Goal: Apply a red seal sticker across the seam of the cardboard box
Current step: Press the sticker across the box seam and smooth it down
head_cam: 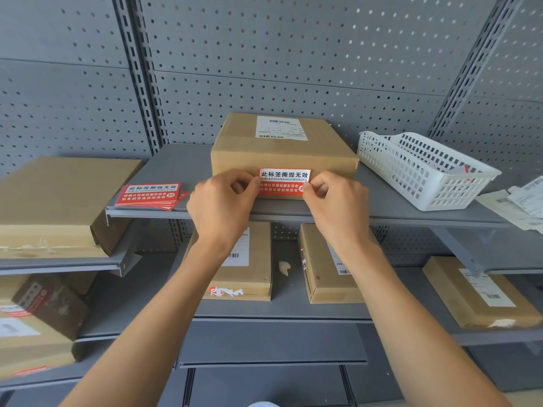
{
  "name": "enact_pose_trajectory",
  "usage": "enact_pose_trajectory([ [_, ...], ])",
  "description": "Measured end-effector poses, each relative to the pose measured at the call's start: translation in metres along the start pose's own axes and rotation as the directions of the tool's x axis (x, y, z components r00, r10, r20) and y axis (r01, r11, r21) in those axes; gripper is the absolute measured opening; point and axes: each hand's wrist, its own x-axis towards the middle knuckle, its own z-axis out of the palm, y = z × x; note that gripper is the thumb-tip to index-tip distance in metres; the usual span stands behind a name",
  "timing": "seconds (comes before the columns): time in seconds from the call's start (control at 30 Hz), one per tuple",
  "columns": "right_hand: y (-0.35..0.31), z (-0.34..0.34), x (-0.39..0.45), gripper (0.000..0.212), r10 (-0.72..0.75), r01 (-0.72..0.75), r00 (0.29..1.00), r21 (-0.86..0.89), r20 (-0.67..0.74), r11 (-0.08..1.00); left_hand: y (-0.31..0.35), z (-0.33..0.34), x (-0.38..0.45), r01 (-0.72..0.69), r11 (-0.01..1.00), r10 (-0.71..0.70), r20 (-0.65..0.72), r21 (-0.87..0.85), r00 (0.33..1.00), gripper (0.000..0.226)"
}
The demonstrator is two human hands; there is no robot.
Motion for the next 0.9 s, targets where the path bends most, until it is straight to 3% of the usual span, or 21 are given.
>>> enact_pose_trajectory([
  [0.1, 0.005, -0.003, 0.001, 0.028, 0.005, -0.005, 0.999, 0.006, -0.039, 1.000, -0.007, -0.003, 0.000, -0.012, 0.999, 0.009, -0.079, -0.043, 0.997, 0.012],
  [0.17, 0.009, -0.008, -0.002, 0.024, -0.006, 0.017, 0.990, 0.074, -0.137, 0.997, -0.012, -0.007, -0.002, -0.055, 0.989, 0.031, -0.170, -0.135, 0.985, 0.011],
  [0.23, 0.014, -0.011, -0.004, 0.028, -0.031, 0.058, 0.974, 0.115, -0.225, 0.992, -0.016, -0.008, -0.003, -0.104, 0.979, 0.067, -0.198, -0.178, 0.978, 0.023],
  [0.37, 0.013, -0.004, 0.002, 0.065, 0.027, -0.011, 0.994, 0.154, -0.101, 0.988, -0.012, -0.002, 0.008, -0.029, 0.982, 0.033, 0.022, -0.188, 0.999, 0.058],
  [0.53, 0.007, 0.006, 0.007, 0.062, 0.074, -0.080, 0.997, 0.349, 0.031, 0.934, -0.006, 0.001, 0.016, 0.021, 0.981, 0.019, 0.202, -0.193, 0.979, 0.060],
  [0.77, -0.013, -0.024, 0.032, 0.055, 0.103, -0.086, 0.994, 0.346, -0.032, 0.934, 0.030, -0.014, 0.037, 0.012, 0.987, 0.003, 0.093, -0.158, 0.996, 0.053],
  [0.9, -0.026, -0.049, 0.056, 0.063, 0.098, -0.084, 0.994, 0.231, -0.053, 0.969, 0.063, -0.019, 0.054, 0.003, 0.994, 0.002, 0.046, -0.108, 0.999, 0.057],
])
